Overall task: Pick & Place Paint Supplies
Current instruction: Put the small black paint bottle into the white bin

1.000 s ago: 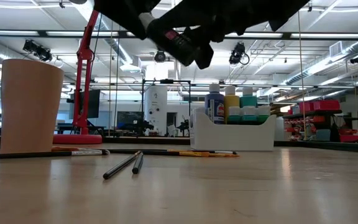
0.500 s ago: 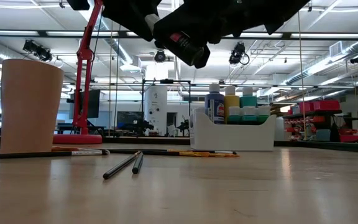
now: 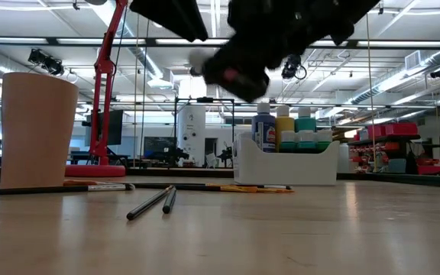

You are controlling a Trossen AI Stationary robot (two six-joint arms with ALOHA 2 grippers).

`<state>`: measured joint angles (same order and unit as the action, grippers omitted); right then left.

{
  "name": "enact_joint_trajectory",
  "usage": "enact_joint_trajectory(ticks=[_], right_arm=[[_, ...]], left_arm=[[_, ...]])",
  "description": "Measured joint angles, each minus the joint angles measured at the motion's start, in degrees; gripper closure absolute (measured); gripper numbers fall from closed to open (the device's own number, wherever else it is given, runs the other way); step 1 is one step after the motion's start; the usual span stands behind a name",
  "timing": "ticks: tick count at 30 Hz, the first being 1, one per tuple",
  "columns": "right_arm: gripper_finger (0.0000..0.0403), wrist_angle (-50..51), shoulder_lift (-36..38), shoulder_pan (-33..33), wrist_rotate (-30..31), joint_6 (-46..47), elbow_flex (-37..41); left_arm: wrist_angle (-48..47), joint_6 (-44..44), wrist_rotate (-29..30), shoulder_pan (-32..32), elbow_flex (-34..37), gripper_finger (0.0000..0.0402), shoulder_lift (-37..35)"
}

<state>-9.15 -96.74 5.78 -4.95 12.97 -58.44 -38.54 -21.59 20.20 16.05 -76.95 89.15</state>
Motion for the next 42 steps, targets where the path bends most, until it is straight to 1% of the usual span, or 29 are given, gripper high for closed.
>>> enact_joint_trajectory(ticks=[2, 4, 8, 10, 13, 15, 17, 19, 20, 21, 23, 25, 27, 29, 31, 33, 38, 42], right_arm=[[0.0252, 3.5, -0.3, 0.0, 1.4, 0.5, 0.2], [0.0252, 4.7, -0.1, 0.0, 1.5, 1.7, 0.1], [0.0253, 10.6, 1.4, 0.0, 1.5, 5.1, 0.1], [0.0254, 13.2, 3.7, 0.0, 2.7, 5.3, 0.1], [0.0254, 17.7, 8.8, 0.4, 9.7, 4.4, 0.1], [0.0254, 22.2, 13.0, 1.2, 18.3, 2.8, 0.1], [0.0253, 23.1, 17.3, 2.6, 29.7, 1.3, 0.4], [0.0253, 16.5, 20.3, 4.3, 43.5, 0.7, 3.5], [0.0253, 9.2, 20.6, 4.9, 49.6, -0.3, 6.4], [0.0253, 0.5, 20.5, 5.2, 53.2, -1.7, 9.8], [0.0253, -15.0, 18.6, 5.0, 55.3, -4.8, 17.8], [0.0253, -30.3, 15.0, 4.3, 54.6, -6.3, 24.3], [0.0253, -42.5, 10.7, 3.7, 56.8, -6.7, 28.9], [0.0252, -50.5, 6.5, 2.9, 57.4, -10.3, 31.4], [0.0252, -54.3, 2.3, 2.4, 56.9, -15.8, 31.1], [0.0252, -55.2, -0.8, 1.6, 57.8, -18.5, 29.7], [0.0252, -54.4, -6.8, -0.5, 58.1, -13.0, 25.2], [0.0252, -51.0, -8.2, -0.7, 62.0, -13.5, 23.6]], left_arm=[[0.0, 1.0, 0.5, 0.0, -0.1, 0.0233, -0.1], [-0.4, 2.1, 1.8, 0.0, -0.1, 0.0227, -0.1], [-0.6, 6.7, 8.5, 0.0, -0.1, 0.0225, -0.1], [-0.8, 9.1, 12.3, 0.0, 0.0, 0.0226, -0.7], [-1.2, 9.5, 17.6, -0.1, 0.0, 0.0229, -2.3], [-0.5, 9.7, 18.9, -0.2, -0.1, 0.0230, -3.3], [-2.1, 10.6, 19.2, -0.2, 0.0, 0.0230, -4.5], [-1.9, 11.0, 19.5, -0.2, -0.1, 0.0230, -5.6], [-3.1, 11.2, 19.5, -0.2, -0.1, 0.0230, -6.0], [-3.2, 11.2, 19.5, -0.3, -0.1, 0.0230, -6.4], [-3.0, 10.6, 19.9, -0.6, 0.0, 0.0230, -6.9], [-3.1, 10.3, 20.1, -0.9, 0.0, 0.0230, -7.6], [-2.5, 10.3, 20.1, -1.6, -0.1, 0.0230, -8.1], [-2.9, 10.3, 19.9, -1.9, 0.0, 0.0230, -8.3], [-2.4, 10.2, 19.8, -2.5, 0.0, 0.0230, -8.3], [-1.9, 9.3, 19.8, -3.1, 0.0, 0.0230, -8.4], [-0.8, 9.8, 19.0, -4.3, 0.0, 0.0230, -8.4], [-1.5, 10.0, 19.1, -4.4, 0.0, 0.0230, -8.3]])
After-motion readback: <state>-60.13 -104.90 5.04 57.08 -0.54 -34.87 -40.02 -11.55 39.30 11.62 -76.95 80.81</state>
